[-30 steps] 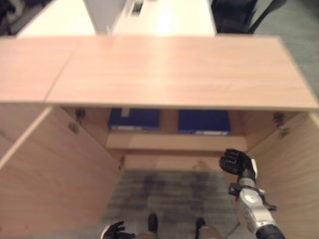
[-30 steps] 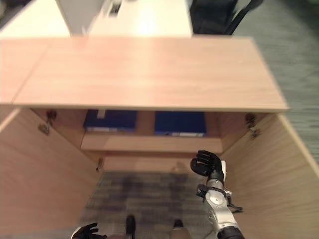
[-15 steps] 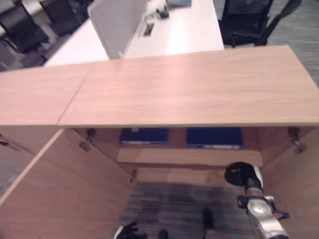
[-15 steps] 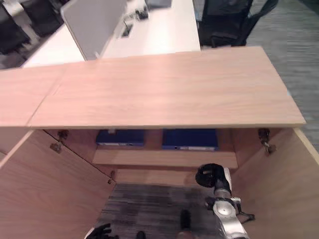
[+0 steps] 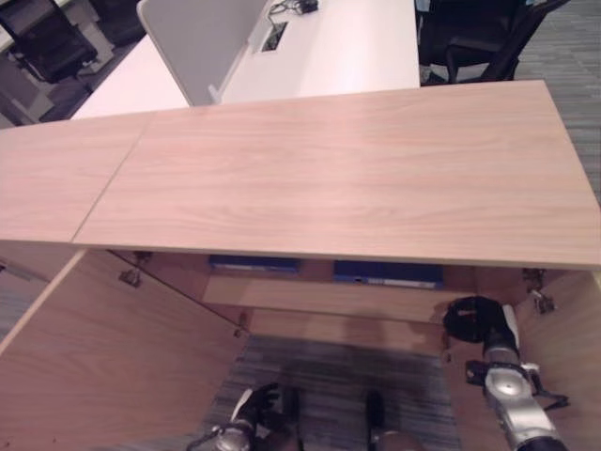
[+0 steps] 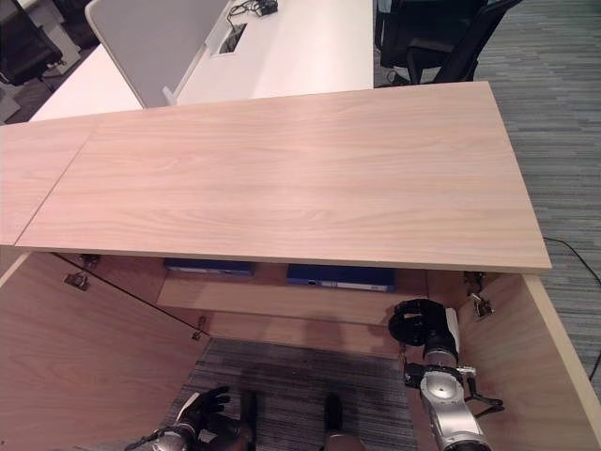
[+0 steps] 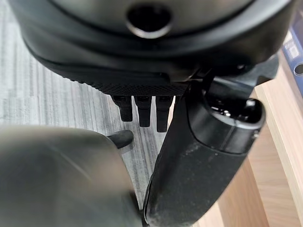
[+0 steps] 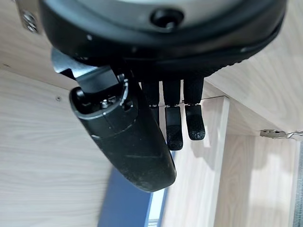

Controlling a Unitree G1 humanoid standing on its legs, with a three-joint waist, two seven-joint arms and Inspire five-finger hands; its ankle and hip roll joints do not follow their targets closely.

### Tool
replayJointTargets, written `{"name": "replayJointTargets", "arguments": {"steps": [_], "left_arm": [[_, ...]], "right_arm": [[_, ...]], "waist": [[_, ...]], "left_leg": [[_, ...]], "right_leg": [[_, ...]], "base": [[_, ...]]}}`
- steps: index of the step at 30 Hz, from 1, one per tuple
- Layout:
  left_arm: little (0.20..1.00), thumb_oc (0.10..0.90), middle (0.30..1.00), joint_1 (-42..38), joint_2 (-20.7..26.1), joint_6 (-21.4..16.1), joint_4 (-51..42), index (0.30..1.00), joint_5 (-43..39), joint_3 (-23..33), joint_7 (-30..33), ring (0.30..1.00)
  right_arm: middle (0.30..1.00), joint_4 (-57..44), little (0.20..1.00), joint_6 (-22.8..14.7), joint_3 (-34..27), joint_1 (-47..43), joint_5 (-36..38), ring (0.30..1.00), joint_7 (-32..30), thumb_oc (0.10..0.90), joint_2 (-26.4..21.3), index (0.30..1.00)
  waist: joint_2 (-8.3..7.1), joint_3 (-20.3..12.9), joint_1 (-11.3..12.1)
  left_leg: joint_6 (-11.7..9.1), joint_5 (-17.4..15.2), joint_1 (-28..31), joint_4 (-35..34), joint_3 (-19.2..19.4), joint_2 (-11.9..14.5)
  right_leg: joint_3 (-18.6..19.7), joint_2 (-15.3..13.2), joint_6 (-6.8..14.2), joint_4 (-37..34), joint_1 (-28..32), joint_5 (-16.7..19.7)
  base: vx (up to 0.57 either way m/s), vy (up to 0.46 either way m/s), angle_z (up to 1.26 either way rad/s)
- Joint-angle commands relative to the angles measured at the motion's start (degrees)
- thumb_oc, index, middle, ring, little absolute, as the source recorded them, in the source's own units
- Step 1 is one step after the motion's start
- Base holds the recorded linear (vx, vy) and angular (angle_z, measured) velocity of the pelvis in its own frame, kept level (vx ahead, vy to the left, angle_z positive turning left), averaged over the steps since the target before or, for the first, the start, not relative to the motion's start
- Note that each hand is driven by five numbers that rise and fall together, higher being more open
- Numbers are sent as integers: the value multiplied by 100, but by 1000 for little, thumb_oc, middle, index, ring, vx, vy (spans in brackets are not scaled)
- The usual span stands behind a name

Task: Put the empty folder in the office cabinet

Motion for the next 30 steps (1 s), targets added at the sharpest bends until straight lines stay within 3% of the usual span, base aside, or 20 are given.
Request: {"name": "replayJointTargets", "arguments": {"steps": [1, 8, 16, 24, 30], "left_arm": [[900, 800, 900, 321, 178, 10, 165, 900, 324, -260, 37, 900], [900, 800, 900, 173, 292, 44, 215, 900, 22, 23, 251, 900], [900, 800, 900, 71, 339, 59, 219, 900, 96, -141, 320, 900], [900, 800, 900, -146, 370, 12, 123, 900, 34, -388, 392, 900], [900, 800, 900, -227, 410, -55, 4, 900, -114, -497, 424, 900]], "right_arm": [[300, -379, 300, -436, -98, -157, -146, 300, -56, 400, -82, 300], [300, -55, 300, -263, 189, -231, -179, 300, -19, 400, 145, 300], [300, 392, 300, -158, 633, -688, -239, 300, 41, 400, 272, 300], [300, 1020, 300, -80, 1014, -1550, -279, 300, -13, 400, 243, 300], [300, 1359, 300, -79, 970, -2017, -155, 300, -174, 400, 141, 300]], "waist": [[-58, -340, 118], [-190, -360, 173], [-252, -219, 268], [-190, 196, 394], [-105, 388, 486]], "left_leg": [[286, -236, 377, 69, -10, -154], [372, -408, 721, 8, 110, -184], [430, -489, 690, 8, 165, -212], [440, -417, 441, 8, 106, -243], [418, -330, 206, 8, 46, -250]], "right_leg": [[247, -579, 960, 115, 605, -953], [349, -684, 1042, 81, 679, -883], [349, -756, 1117, 64, 558, -806], [301, -795, 1150, 133, 236, -721], [252, -803, 1157, 241, -30, -688]], "base": [[153, 77, -26], [81, 34, -11], [-8, 9, 0], [-74, 9, -1], [-64, 5, 5]]}}
